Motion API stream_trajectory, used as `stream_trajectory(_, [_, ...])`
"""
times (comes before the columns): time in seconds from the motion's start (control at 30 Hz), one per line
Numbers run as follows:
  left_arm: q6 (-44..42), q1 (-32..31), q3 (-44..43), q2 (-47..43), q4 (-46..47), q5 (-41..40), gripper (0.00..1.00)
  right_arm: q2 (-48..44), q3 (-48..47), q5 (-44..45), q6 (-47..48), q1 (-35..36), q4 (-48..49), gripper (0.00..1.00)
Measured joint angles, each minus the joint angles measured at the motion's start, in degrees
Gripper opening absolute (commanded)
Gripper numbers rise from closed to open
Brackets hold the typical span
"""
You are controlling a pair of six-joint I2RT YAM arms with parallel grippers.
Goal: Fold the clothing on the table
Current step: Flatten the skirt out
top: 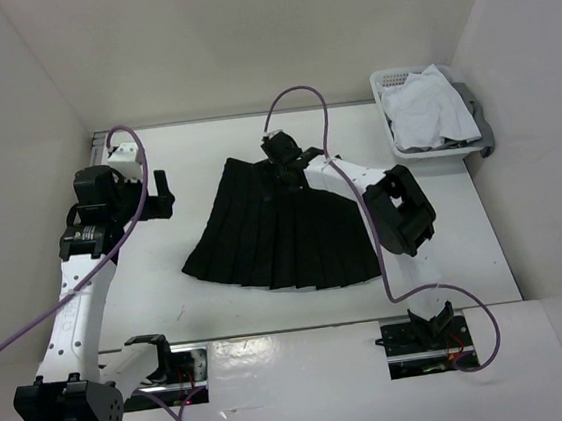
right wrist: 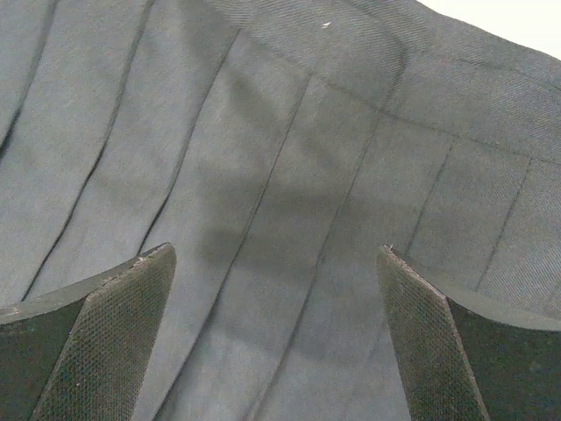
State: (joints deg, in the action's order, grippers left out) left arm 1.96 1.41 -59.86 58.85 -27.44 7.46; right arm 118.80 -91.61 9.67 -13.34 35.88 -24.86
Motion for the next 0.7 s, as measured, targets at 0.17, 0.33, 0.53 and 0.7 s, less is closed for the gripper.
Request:
stream_trajectory(0.17, [0.0, 0.0, 0.0, 0.0, 0.0, 0.0, 1.0, 4.7, -2.6, 2.1, -2.4, 0.0, 0.1, 0.99])
stream_trajectory(0.33, [0.0, 0.0, 0.0, 0.0, 0.0, -0.1, 1.0, 7.9, -4.3, 1.5, -2.8, -0.3, -0.1, 0.99])
stream_trajectory(0.53, [0.0, 0.0, 0.0, 0.1, 0.0, -0.1, 1.0, 8.4, -5.0, -0.1, -2.6, -0.8, 0.0, 0.99])
stream_trajectory(0.7, [0.0, 0.0, 0.0, 0.0, 0.1, -0.2, 1.0, 6.8, -1.6, -1.4, -1.9, -1.1, 3.0, 0.99])
